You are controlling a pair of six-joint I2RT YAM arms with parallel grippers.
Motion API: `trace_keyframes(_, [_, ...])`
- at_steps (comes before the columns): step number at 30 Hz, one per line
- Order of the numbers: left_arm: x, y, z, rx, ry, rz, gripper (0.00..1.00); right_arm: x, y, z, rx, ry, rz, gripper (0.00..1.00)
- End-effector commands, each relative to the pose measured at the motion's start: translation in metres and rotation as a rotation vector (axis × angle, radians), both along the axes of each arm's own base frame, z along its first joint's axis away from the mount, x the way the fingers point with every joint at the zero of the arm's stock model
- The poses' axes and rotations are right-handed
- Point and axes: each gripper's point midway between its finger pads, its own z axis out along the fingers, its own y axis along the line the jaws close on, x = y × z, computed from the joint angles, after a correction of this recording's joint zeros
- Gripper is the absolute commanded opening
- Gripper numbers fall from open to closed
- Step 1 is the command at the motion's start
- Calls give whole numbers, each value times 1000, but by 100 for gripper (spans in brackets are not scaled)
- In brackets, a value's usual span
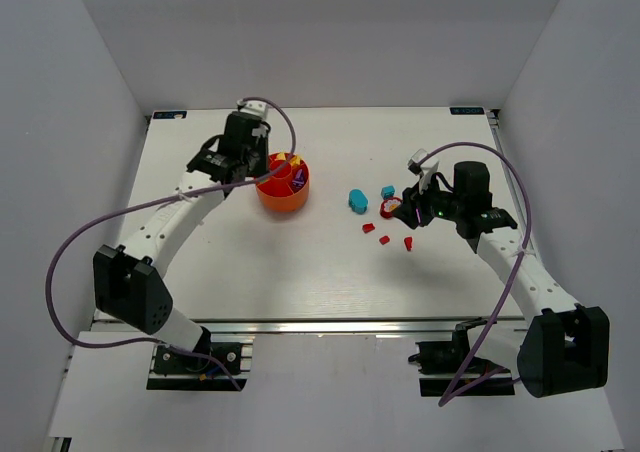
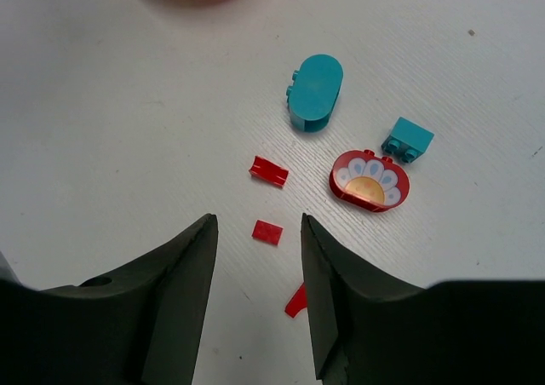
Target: Sort the legos into containers by color
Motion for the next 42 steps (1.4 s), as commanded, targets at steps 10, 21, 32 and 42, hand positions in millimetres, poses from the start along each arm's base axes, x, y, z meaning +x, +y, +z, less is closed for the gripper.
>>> trace_keyframes(10, [86, 44, -5, 61, -57, 2, 15, -3, 3, 19, 31, -41, 33, 49])
trace_keyframes(21, [103, 34, -43, 8, 31, -47, 27, -2, 1, 17, 27, -40, 31, 49])
trace_keyframes(32, [103, 27, -62, -13, 78, -68, 39, -1, 1, 15, 27, -28, 30, 49])
trace_keyframes(42, [102, 21, -59, -39, 84, -88, 53, 0, 2, 12, 23, -21, 36, 54])
